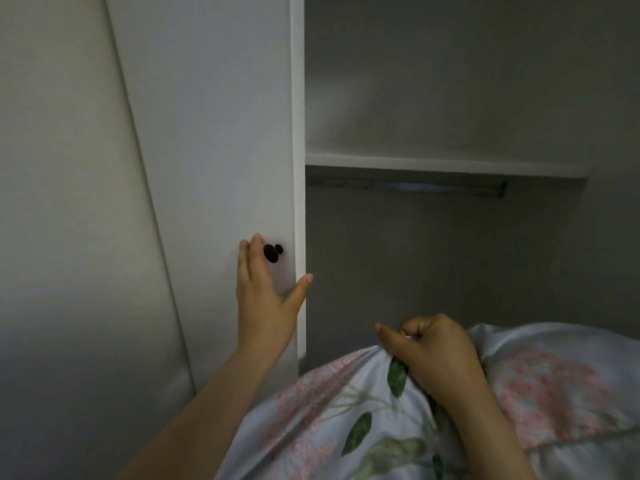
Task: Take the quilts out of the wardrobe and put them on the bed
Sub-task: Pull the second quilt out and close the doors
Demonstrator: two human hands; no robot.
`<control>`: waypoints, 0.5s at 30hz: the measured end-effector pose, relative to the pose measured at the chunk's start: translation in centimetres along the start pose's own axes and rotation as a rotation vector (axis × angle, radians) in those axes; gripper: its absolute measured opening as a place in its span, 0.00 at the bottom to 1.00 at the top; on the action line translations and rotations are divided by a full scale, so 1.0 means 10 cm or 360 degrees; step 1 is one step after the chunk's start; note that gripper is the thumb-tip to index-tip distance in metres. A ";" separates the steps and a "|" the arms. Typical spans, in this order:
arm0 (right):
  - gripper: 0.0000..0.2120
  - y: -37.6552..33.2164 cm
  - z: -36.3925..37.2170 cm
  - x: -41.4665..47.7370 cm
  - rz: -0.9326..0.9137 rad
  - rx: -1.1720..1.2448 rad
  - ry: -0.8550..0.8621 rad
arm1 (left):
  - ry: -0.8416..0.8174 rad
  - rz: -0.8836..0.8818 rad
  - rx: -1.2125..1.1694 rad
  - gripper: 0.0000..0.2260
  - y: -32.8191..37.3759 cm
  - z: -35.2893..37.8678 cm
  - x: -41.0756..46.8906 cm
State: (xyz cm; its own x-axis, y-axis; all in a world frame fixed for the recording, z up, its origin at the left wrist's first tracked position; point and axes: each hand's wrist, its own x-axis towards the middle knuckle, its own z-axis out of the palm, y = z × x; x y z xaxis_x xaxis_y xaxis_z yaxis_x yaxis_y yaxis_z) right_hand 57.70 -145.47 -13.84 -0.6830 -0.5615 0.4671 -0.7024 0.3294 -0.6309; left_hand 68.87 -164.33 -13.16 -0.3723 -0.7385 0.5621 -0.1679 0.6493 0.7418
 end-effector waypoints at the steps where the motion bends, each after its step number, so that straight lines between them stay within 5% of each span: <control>1: 0.28 0.02 -0.02 0.00 0.0025 -0.0025 0.0017 | -0.0011 0.0016 0.0005 0.41 0.00 0.05 0.02; 15: 0.28 -0.15 0.14 -0.01 0.0372 -0.0177 0.0372 | -0.0546 0.0163 0.0065 0.39 -0.24 0.37 0.55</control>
State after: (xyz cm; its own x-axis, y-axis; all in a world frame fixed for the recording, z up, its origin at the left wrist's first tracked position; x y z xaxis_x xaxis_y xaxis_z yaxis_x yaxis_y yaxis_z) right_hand 59.13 -146.96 -13.80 -0.8463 -0.2762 0.4554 -0.5303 0.5165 -0.6723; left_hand 63.86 -169.29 -13.21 -0.6727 -0.5697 0.4722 -0.1475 0.7286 0.6689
